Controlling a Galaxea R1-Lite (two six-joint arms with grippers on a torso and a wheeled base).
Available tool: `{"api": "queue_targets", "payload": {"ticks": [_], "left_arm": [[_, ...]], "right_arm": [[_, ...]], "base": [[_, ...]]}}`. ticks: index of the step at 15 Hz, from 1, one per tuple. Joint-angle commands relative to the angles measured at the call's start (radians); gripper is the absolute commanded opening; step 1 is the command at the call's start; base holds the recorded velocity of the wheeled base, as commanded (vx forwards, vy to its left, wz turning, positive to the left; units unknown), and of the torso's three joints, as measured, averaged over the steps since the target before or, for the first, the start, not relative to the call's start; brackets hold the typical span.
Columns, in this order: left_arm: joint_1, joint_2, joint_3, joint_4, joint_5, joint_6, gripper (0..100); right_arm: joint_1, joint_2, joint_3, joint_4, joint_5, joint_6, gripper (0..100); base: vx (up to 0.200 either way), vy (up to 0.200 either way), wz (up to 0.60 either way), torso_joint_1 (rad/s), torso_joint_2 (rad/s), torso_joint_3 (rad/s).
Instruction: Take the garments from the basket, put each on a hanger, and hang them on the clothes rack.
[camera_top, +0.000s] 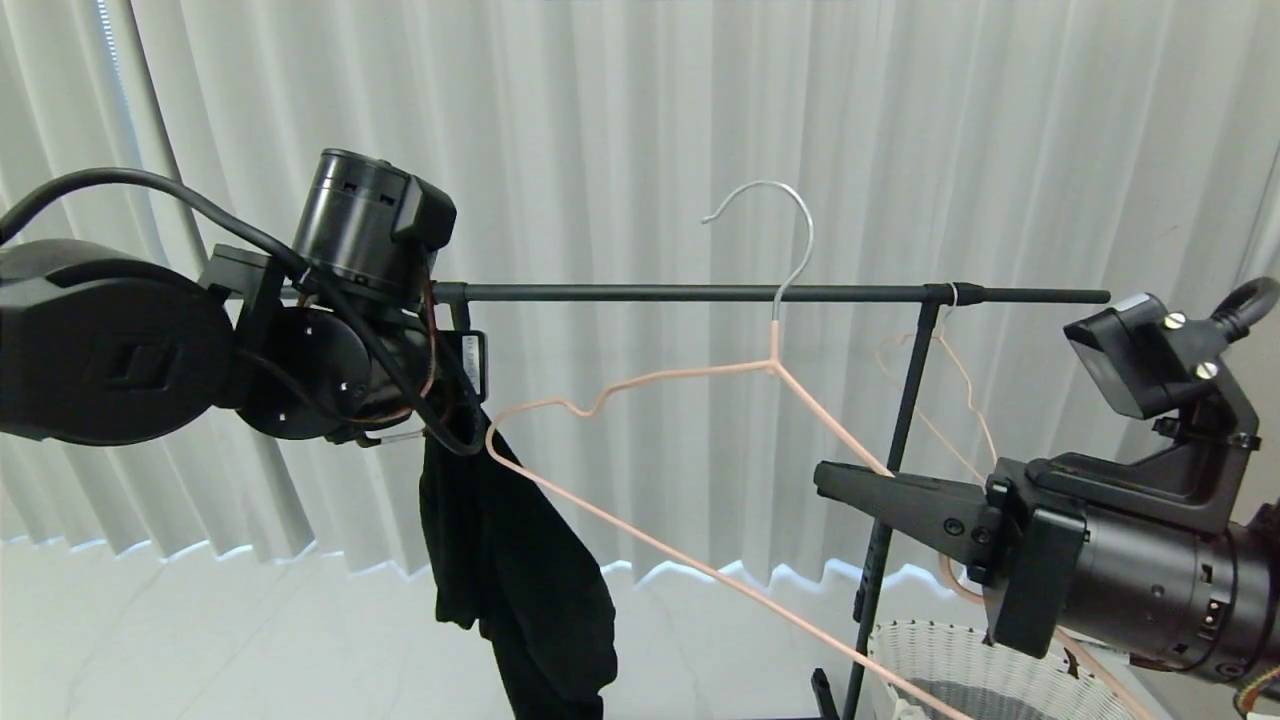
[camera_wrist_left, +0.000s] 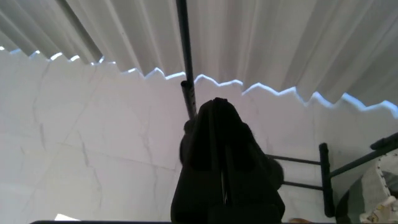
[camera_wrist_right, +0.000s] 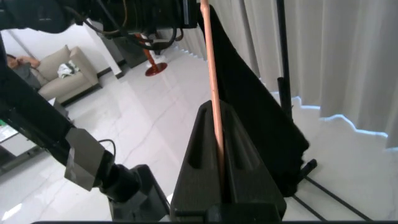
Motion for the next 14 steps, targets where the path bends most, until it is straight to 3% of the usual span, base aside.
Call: {"api": "queue_targets", "payload": {"ticks": [1, 7, 14], "left_arm": [[-0.007, -0.003, -0.013, 0.0, -0.004, -0.001, 0], [-0.007, 0.0, -0.041, 0.0, -0.009, -0.001, 0], [-0.035, -0.009, -0.053, 0.0, -0.003, 0.001, 0]], "right_arm": [[0.001, 0.052, -0.034, -0.015, 0.0, -0.003, 0], [0.03, 0.083, -0.071, -0.018, 0.0, -0.003, 0], [-0.003, 0.175, -0.111, -0.084, -0.01, -0.01, 0]], "base": [[0.0, 0.0, 0.0, 0.0, 0.0, 0.0], [0.0, 0.0, 0.0, 0.0, 0.0, 0.0], [0.0, 0.0, 0.0, 0.0, 0.0, 0.0]]}}
